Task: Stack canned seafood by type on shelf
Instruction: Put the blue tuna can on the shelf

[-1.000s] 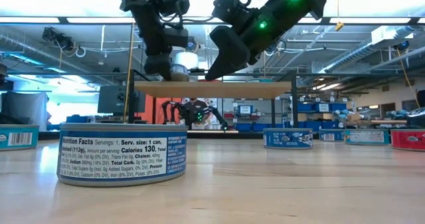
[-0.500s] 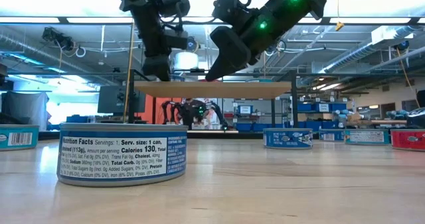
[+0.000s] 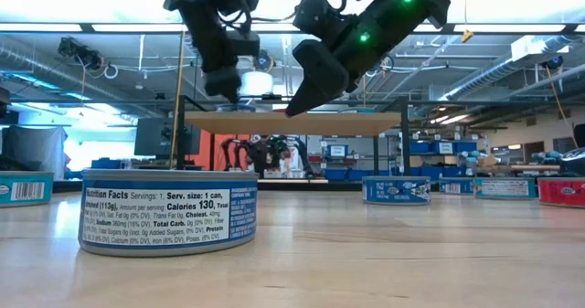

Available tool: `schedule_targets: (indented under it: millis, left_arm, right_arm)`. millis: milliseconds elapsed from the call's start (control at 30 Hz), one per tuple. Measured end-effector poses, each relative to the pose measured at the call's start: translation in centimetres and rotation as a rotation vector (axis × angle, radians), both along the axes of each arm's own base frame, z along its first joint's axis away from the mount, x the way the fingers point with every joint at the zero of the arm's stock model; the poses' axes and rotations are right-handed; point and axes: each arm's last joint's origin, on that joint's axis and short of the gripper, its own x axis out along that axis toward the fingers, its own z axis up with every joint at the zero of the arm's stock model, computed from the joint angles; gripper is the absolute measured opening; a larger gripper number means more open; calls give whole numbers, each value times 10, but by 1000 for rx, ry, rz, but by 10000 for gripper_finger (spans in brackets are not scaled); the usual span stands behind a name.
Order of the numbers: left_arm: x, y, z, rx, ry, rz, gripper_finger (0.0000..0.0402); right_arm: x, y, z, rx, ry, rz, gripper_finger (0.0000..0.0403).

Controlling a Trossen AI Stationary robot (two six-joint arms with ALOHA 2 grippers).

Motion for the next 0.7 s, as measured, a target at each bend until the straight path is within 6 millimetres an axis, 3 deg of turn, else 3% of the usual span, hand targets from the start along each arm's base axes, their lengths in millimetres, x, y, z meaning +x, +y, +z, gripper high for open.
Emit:
schedule_targets:
  millis: [167, 233, 433, 700]
  left_arm:
    - [-8, -6, 16, -73, -141, -42, 27]
    - [-10, -9, 18, -119, -204, -100, 8]
    - [-14, -13, -2, -182, -221, -155, 7]
    - [-18, -3, -24, -117, -275, -89, 3]
  right_arm:
    - [0, 1, -4, 6, 13, 11, 22]
    - [-1, 2, -5, 6, 14, 12, 22]
    - [-3, 2, -11, 8, 1, 13, 22]
    - [-4, 2, -12, 8, -2, 13, 22]
